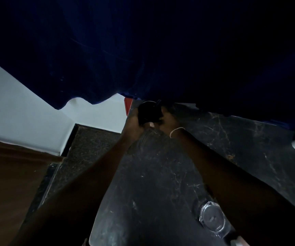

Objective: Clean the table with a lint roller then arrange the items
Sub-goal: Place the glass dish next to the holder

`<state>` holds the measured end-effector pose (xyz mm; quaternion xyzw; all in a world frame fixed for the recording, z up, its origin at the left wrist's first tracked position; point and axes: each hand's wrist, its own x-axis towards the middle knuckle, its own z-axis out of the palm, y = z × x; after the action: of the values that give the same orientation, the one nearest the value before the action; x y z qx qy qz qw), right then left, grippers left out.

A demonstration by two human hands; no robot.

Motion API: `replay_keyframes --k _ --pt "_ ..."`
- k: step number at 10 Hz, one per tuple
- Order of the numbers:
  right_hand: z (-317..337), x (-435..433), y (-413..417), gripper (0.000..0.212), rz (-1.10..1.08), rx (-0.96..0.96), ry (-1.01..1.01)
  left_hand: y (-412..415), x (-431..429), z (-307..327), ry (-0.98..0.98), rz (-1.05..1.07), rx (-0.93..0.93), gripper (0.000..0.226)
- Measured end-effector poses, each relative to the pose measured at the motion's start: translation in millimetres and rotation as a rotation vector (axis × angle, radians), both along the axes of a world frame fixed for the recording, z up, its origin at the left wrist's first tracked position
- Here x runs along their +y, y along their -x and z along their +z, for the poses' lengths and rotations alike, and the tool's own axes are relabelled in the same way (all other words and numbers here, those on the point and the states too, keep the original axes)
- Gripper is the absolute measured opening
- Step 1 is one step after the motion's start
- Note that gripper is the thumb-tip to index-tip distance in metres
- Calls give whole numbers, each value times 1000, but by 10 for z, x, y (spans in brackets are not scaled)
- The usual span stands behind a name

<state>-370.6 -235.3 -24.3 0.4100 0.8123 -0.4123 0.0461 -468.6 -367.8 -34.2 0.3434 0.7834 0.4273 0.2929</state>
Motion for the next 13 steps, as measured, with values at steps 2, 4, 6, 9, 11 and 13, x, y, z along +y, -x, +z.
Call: replay_keyframes --k 2,4,6,9,11,13 --pt "-26 31 -17 70 11 -9 -8 35 34 -87 74 57 -43 73" --pt "-110 -48 -328 101 -87 74 22 -96 -184 -11 126 96 -65 70" --pt "55 -411 -1028 89 -45 96 -92 -507 -594 36 347 -105 254 80" --pt "333 -970 -2308 75 123 179 -362 -1675 -970 96 223 -345 541 77" --pt "471 -1242 -3276 52 -77 221 -324 -2668 -1051 85 290 -391 426 66" --pt "324 -1301 -3889 33 -213 25 -173 -3317 -885 117 425 -282 234 41"
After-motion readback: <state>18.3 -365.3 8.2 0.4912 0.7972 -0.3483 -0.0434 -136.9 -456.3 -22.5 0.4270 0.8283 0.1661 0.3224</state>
